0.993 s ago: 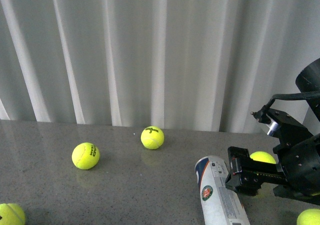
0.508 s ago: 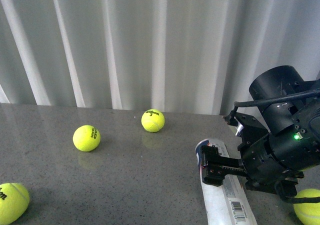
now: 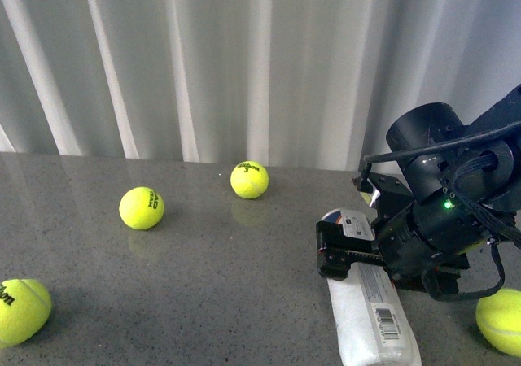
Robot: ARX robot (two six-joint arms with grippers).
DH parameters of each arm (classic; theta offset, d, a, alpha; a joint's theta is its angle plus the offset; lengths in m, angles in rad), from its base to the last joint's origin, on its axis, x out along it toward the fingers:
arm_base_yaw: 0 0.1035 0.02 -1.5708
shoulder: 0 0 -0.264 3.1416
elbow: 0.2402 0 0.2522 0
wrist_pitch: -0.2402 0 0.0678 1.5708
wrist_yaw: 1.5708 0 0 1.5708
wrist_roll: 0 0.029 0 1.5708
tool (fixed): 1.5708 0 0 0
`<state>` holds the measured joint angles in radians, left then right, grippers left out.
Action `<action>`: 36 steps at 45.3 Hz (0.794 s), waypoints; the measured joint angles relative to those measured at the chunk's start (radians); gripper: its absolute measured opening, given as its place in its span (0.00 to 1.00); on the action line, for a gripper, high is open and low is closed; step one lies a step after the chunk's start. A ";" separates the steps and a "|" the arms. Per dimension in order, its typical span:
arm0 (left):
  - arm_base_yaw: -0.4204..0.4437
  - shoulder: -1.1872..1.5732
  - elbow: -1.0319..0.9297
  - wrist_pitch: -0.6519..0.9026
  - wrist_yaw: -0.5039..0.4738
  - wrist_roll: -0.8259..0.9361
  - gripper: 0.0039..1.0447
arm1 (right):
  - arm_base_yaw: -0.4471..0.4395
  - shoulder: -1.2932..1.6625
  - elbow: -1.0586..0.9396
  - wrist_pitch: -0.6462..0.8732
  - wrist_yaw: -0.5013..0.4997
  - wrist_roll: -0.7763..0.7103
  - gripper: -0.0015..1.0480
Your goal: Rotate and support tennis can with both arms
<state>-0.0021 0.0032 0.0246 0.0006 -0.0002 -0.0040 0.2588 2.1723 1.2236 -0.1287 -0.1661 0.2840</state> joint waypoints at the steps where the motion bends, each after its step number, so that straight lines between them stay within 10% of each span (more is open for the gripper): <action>1: 0.000 0.000 0.000 0.000 0.000 0.000 0.94 | 0.000 0.003 0.001 0.000 -0.003 -0.001 0.93; 20: 0.000 0.000 0.000 0.000 0.000 0.000 0.94 | 0.000 -0.010 -0.019 0.031 -0.018 -0.090 0.53; 36: 0.000 0.000 0.000 0.000 0.000 0.000 0.94 | 0.087 -0.236 -0.099 0.109 -0.068 -0.657 0.24</action>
<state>-0.0021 0.0032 0.0246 0.0006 -0.0002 -0.0040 0.3458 1.9366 1.1244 -0.0196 -0.2337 -0.3729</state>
